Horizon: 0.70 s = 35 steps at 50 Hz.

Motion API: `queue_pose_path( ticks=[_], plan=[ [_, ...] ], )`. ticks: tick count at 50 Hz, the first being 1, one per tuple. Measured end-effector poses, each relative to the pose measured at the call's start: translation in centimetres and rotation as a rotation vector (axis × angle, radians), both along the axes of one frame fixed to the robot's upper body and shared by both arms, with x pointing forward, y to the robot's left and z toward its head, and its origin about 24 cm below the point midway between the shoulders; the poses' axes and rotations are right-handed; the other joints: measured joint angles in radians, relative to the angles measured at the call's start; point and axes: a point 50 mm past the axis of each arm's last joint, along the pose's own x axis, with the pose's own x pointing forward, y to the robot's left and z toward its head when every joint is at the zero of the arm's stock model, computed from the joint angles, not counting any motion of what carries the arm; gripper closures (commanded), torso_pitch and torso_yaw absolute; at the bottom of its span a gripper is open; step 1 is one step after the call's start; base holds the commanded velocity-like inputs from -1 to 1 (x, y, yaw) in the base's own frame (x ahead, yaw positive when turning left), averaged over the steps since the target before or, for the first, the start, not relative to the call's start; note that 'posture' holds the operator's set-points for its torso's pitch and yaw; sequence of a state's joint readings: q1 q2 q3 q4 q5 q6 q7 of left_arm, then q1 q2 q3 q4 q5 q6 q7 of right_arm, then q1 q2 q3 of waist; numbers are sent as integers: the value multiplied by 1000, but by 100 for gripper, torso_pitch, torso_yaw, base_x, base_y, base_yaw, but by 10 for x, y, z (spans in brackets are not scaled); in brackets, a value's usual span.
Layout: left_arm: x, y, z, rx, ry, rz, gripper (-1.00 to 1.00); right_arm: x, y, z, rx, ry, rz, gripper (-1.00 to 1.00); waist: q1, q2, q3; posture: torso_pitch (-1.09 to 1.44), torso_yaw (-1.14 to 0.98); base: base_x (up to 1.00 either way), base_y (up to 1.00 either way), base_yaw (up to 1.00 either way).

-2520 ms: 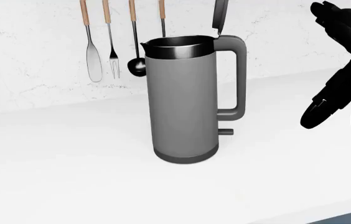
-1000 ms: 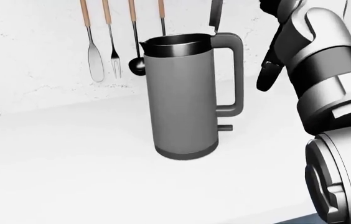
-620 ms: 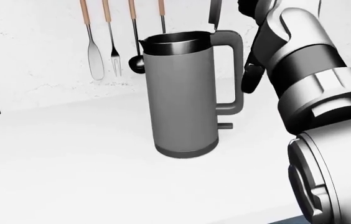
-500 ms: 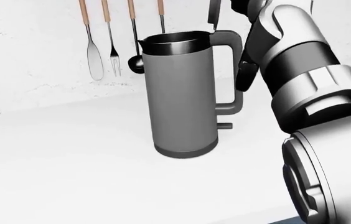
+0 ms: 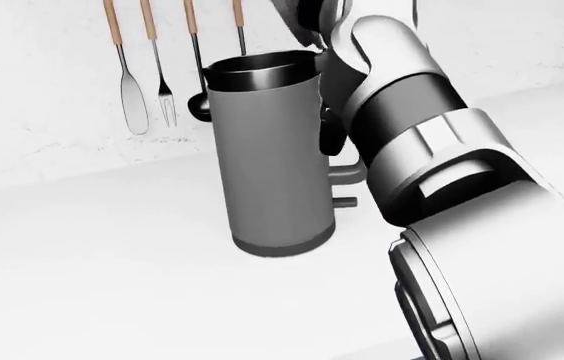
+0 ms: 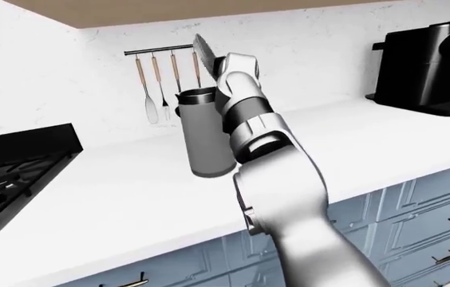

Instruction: Close the lid of the electric kettle.

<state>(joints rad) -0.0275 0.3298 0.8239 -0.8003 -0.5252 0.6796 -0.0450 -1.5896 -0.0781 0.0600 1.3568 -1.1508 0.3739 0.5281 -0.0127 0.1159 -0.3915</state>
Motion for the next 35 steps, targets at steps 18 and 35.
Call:
queue_pose_path(
  ticks=[18, 35],
  plan=[
    [3, -4, -2, 0, 8, -3, -100, -2, 4, 19, -33, -18, 42, -100, 9, -15, 1, -65, 0, 0, 0, 0],
    [3, -4, -3, 4, 9, -7, -100, -1, 0, 19, -39, -14, 32, -100, 13, -16, 1, -65, 0, 0, 0, 0]
  ],
)
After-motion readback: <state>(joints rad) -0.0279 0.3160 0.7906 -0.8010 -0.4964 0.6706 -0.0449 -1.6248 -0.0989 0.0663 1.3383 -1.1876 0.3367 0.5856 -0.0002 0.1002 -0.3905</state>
